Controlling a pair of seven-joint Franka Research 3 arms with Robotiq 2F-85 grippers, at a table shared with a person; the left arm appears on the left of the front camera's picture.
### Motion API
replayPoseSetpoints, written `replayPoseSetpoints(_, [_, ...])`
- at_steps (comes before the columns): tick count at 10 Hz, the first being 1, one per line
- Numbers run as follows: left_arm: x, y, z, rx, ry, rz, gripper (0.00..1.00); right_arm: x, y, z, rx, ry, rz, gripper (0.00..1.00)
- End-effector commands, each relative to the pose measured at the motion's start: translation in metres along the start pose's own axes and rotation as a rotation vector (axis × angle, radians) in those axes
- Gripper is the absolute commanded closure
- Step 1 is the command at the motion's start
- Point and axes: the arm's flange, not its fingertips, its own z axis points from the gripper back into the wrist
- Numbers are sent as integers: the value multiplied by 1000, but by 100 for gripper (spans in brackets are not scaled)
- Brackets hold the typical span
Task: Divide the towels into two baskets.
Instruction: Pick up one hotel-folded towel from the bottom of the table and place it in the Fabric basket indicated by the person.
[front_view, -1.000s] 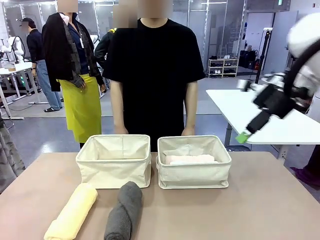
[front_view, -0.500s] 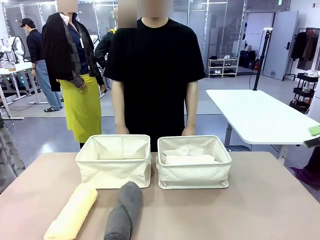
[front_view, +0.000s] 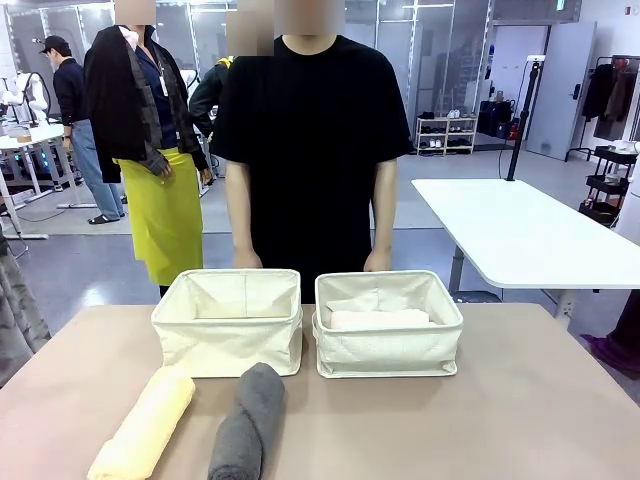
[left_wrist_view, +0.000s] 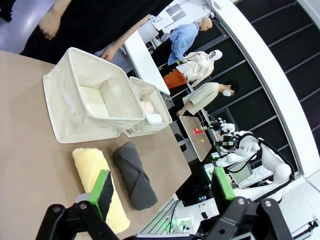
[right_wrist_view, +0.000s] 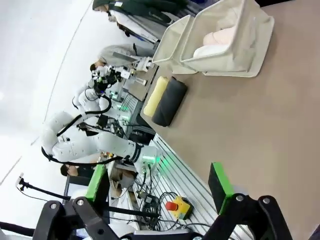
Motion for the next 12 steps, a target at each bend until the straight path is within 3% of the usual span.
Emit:
replayPoseSetpoints(1, [-1, -2, 3, -14, -6, -10, 0, 10, 12, -6, -4, 26, 24, 0])
replayPoseSetpoints(12, [-1, -2, 3, -14, -6, -10, 0, 10, 12, -6, -4, 26, 24, 0])
